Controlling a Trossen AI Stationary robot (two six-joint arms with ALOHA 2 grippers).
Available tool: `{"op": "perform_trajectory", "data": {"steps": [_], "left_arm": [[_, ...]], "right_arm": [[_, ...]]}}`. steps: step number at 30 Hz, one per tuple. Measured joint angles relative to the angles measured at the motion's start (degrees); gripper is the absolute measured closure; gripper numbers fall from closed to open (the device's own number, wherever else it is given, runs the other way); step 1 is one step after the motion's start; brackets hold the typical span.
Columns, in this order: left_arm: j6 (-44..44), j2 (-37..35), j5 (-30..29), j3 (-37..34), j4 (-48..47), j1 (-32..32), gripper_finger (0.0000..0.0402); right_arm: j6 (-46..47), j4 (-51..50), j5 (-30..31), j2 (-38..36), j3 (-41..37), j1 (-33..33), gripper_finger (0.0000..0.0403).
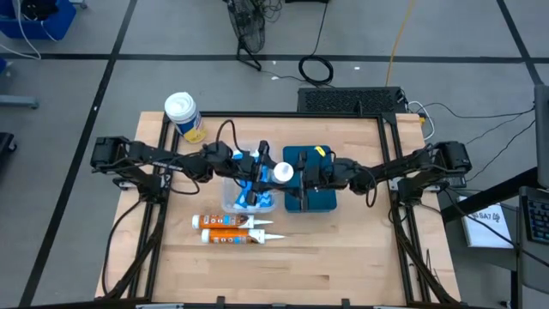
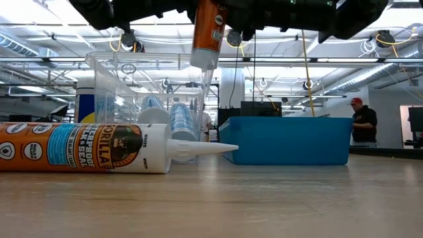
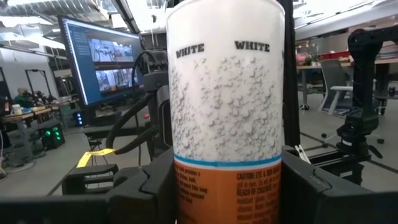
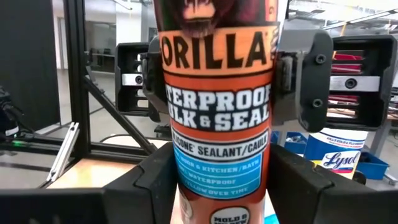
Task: Pick & place silicon tubes, Sealant and Lysol wipes
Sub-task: Put the bottom orange sealant into the blue bin
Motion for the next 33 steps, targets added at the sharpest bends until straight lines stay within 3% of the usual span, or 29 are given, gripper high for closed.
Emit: {"op": "perform_trajectory", "data": {"steps": [10,12,16,18,29,33], "left_arm": [[-2.87,-0.55,-2.43,0.02,-2.43,-1.54,0.0207],[-4.97,-1.63,-2.72,0.02,-3.44,-2.02,0.017],[-7.61,-5.95,-4.04,0.17,-4.08,-2.97,0.0045],[-7.85,-7.84,-4.04,0.37,-5.43,-3.22,0.0018],[-8.23,-22.53,-1.92,0.14,-27.32,-3.42,0.0122],[-8.24,-24.38,-1.92,0.19,-26.86,-3.31,0.0141]], "right_arm": [[0.45,-3.14,0.71,-0.04,0.04,0.03,0.0214],[0.83,-3.85,1.54,0.04,-0.27,0.09,0.0215],[1.41,-3.76,1.51,-0.81,-2.07,0.15,0.0217],[2.71,-3.87,1.67,-1.84,-3.1,0.44,0.0217],[14.83,-16.79,2.06,-14.66,-14.68,3.13,0.0217],[17.04,-11.48,7.64,-17.64,-18.65,3.62,0.0217]]}}
